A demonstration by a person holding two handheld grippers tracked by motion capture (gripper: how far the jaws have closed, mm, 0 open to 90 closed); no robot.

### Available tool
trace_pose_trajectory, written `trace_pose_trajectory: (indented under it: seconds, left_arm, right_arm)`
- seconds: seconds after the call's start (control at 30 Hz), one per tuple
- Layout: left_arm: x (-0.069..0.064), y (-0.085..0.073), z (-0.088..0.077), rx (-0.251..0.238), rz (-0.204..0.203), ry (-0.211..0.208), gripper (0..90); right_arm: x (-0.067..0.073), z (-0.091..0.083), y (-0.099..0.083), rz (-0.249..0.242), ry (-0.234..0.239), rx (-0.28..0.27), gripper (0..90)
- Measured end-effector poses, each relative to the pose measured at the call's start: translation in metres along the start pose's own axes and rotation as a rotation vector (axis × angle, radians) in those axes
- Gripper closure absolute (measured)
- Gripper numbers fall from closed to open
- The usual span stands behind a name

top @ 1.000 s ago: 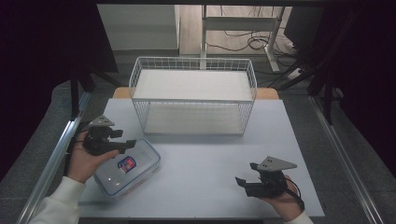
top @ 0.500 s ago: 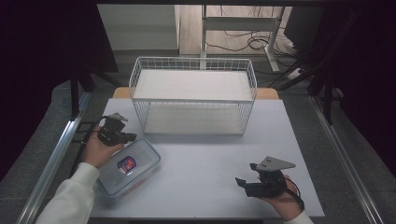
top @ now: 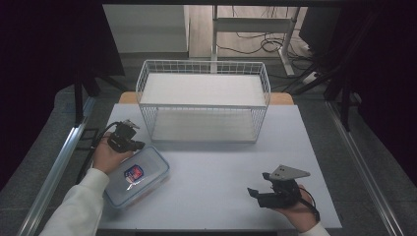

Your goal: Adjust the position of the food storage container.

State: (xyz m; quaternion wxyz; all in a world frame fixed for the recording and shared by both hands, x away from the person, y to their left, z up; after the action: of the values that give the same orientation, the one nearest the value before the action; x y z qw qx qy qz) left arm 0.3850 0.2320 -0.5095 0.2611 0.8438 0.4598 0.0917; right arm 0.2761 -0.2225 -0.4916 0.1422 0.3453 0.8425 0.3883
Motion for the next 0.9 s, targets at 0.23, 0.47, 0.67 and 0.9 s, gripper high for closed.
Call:
trace_pose_trajectory:
  seconds: [0.23, 0.47, 0.67, 0.9]
  left_arm:
    - [-0.025, 0.007, 0.008, 0.005, 0.044, -0.071, 90.0]
    - [-0.053, 0.011, 0.013, 0.017, 0.107, -0.122, 90.0]
    - [-0.059, 0.010, 0.010, 0.012, 0.127, -0.126, 90.0]
    - [-0.038, -0.007, -0.040, -0.057, 0.069, -0.035, 90.0]
  right_arm:
    - [0.002, 0.001, 0.000, -0.010, 0.004, 0.007, 24.0]
    - [0.003, 0.003, -0.001, -0.011, 0.022, 0.013, 24.0]
    - [0.003, 0.003, -0.001, -0.013, 0.040, 0.008, 23.8]
    - [0.002, 0.000, -0.001, 0.016, 0.056, 0.001, 23.7]
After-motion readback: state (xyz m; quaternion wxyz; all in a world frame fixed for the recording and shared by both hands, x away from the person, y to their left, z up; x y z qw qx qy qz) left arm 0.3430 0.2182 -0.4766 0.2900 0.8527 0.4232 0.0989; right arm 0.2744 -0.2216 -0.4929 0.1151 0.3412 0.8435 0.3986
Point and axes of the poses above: each handheld gripper's, and its own axes: z roughly forward along the jaws, y roughly out of its top, x roughly to its left, the point moved 4 cm from there along z, roughly forward along the jaws
